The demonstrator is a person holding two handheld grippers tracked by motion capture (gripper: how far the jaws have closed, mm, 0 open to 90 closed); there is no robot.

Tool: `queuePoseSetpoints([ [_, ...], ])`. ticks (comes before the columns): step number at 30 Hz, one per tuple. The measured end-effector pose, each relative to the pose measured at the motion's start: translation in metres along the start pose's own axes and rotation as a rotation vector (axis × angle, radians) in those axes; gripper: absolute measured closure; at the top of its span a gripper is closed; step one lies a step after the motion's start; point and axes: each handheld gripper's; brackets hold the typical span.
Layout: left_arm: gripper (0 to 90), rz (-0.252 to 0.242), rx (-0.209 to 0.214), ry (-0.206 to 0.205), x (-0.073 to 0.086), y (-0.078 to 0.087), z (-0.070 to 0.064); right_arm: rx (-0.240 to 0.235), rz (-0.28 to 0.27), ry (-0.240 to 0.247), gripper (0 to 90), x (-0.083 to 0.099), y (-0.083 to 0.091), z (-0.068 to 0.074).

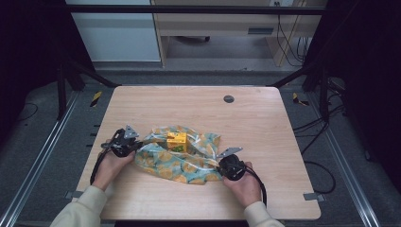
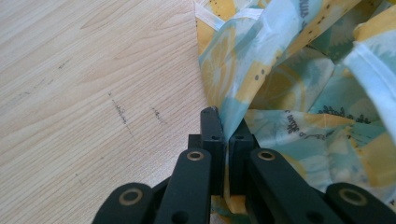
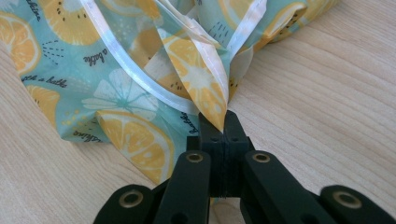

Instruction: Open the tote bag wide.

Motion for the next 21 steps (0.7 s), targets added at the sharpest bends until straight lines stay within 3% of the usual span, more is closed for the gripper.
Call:
queuePoseSetpoints([
  [21,88.9,0.015,-0.012,-0.011,0.0020,-0.0018,0.0013,0.002,0.000,0.001,90.0,0.0019,0.0011,-0.0054],
])
Point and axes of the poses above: each handheld gripper's, and its own axes: y roughly backward along the jaws, x roughly out of its underside, z roughly to its left, and after that the axes turned 10 degrees about x, right-handed
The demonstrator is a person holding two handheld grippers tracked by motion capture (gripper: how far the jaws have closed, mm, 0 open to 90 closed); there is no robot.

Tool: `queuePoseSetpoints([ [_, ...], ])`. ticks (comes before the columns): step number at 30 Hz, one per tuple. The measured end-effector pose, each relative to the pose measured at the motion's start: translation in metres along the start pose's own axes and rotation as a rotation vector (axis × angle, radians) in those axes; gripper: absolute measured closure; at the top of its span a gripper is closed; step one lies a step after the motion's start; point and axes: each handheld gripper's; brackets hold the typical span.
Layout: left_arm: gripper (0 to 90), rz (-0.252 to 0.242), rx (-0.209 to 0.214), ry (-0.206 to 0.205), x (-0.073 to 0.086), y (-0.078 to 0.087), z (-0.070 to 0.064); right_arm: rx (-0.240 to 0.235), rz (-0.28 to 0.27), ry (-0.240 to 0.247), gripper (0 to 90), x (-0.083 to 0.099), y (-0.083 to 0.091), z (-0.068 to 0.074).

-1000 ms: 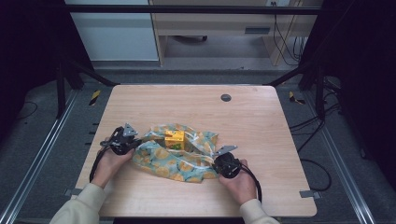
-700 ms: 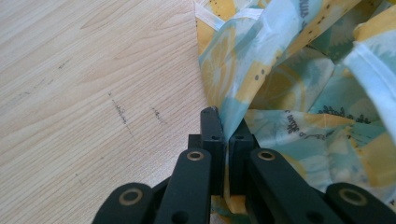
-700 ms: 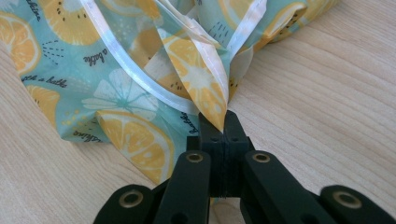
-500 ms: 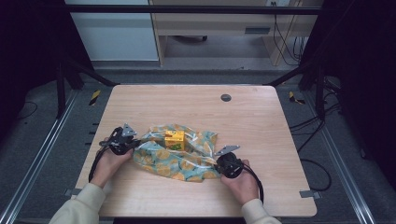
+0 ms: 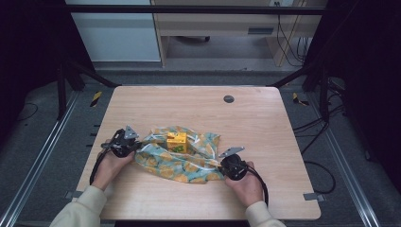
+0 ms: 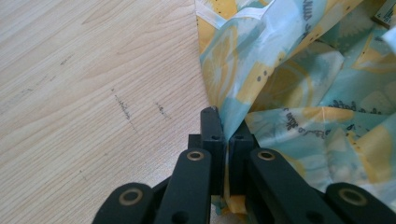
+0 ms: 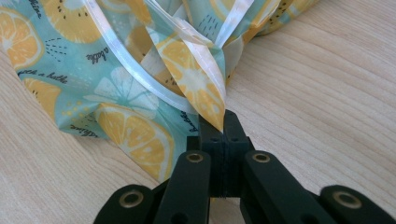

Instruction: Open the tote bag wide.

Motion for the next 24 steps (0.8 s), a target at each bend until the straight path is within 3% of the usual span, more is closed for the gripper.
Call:
queuePoseSetpoints([
  [10,84.5,-0.012,-0.006,0.003,0.001,0.002,-0.001,0.003,-0.016,0.003,88.3,0.001,0.000,0.001],
  [11,80.9,-0.017,-0.007,-0.004,0.001,0.003,-0.001,-0.001,-0.029,0.008,81.5,0.001,0.001,0.001],
  [12,75.0,-0.017,-0.007,-0.004,0.001,0.003,-0.001,-0.001,-0.029,0.008,81.5,0.001,0.001,0.001],
  [13,75.0,-0.037,-0.018,0.000,0.001,0.006,-0.002,-0.003,-0.039,0.005,69.4,0.001,0.002,0.001],
  [15,59.6,-0.076,-0.031,0.016,0.000,0.011,-0.003,0.008,-0.070,0.007,50.3,-0.001,0.006,0.003],
  [16,49.3,-0.132,-0.034,0.024,-0.001,0.018,-0.004,0.018,-0.128,0.013,35.4,-0.004,0.013,0.005],
  [17,45.8,-0.167,-0.039,0.028,-0.003,0.023,-0.006,0.019,-0.152,0.018,30.7,-0.005,0.016,0.007],
  [18,41.6,-0.167,-0.039,0.028,-0.003,0.023,-0.006,0.019,-0.152,0.018,30.7,-0.005,0.016,0.007],
  [19,37.3,-0.221,-0.027,0.042,-0.006,0.031,-0.008,0.026,-0.203,0.032,22.5,-0.007,0.025,0.009],
  [20,34.0,-0.221,-0.027,0.042,-0.006,0.031,-0.008,0.026,-0.203,0.032,22.5,-0.007,0.025,0.009],
  [21,34.0,-0.253,-0.021,0.050,-0.008,0.037,-0.010,0.025,-0.226,0.030,20.3,-0.008,0.029,0.010],
  [24,24.7,-0.332,-0.015,0.046,-0.011,0.055,-0.017,0.060,-0.298,0.007,12.8,-0.009,0.043,0.002],
])
Point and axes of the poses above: each handheld gripper's, and its own axes: y roughly backward along the jaws, x roughly out of its underside, z roughly to its left, and after that the axes turned 10 degrees about x, right-handed
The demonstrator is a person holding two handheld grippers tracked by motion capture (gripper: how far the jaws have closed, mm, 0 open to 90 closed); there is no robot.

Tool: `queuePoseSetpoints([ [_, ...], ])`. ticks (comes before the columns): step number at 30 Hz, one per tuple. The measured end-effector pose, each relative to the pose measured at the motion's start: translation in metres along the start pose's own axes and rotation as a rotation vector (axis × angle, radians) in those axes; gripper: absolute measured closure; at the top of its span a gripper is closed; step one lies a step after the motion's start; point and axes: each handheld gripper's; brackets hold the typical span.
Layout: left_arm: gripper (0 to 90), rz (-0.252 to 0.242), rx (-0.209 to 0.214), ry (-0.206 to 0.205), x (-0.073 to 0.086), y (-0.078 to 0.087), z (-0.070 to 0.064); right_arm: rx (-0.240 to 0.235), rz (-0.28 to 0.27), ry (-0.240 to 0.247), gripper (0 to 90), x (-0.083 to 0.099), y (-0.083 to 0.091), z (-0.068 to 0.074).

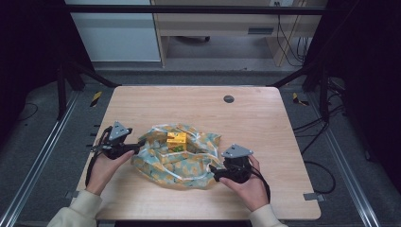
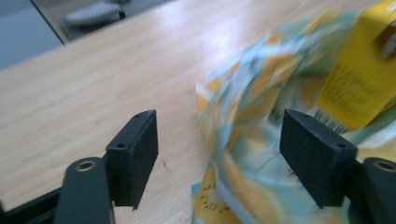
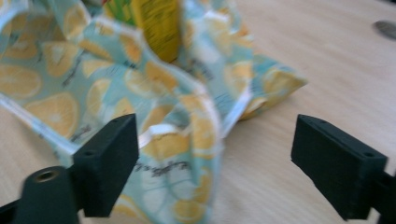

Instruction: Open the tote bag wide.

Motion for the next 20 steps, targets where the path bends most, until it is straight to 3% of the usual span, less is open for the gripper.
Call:
queuePoseSetpoints([
  [2,23.3,-0.023,0.006,0.004,-0.002,0.006,-0.001,0.007,-0.013,-0.009,12.4,0.000,0.002,-0.004],
  [5,18.8,-0.064,0.009,0.020,-0.006,0.018,-0.001,0.047,-0.047,-0.050,8.3,0.002,0.009,-0.021],
  [6,16.6,-0.073,0.001,0.034,-0.006,0.025,0.001,0.078,-0.042,-0.072,7.4,0.007,0.012,-0.034],
  [8,14.2,-0.062,-0.004,0.043,-0.004,0.028,0.003,0.098,-0.030,-0.094,6.6,0.013,0.013,-0.044],
  [9,14.2,-0.048,-0.012,0.053,-0.001,0.031,0.005,0.098,-0.030,-0.094,6.6,0.013,0.013,-0.044],
  [10,12.4,-0.026,-0.033,0.074,0.009,0.035,0.011,0.126,-0.011,-0.120,6.5,0.020,0.013,-0.057],
  [12,10.6,0.013,-0.065,0.095,0.021,0.039,0.017,0.143,0.018,-0.149,6.2,0.027,0.012,-0.067],
  [15,9.8,0.051,-0.102,0.127,0.038,0.044,0.021,0.161,0.046,-0.165,6.8,0.033,0.011,-0.076],
  [16,9.3,0.068,-0.101,0.149,0.046,0.045,0.021,0.179,0.076,-0.182,7.9,0.037,0.009,-0.080],
  [17,8.1,0.118,-0.088,0.181,0.058,0.045,0.020,0.197,0.115,-0.209,9.9,0.042,0.007,-0.087],
  [18,8.1,0.157,-0.080,0.187,0.062,0.044,0.019,0.203,0.127,-0.215,10.7,0.045,0.006,-0.089],
  [20,8.1,0.175,-0.088,0.185,0.065,0.044,0.019,0.211,0.142,-0.227,11.3,0.047,0.005,-0.090],
])
Point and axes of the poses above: each handheld gripper's, and its own axes: y roughly backward along the jaws, x roughly out of its underside, z roughly to its left, and after that the axes turned 10 degrees about x, right-handed
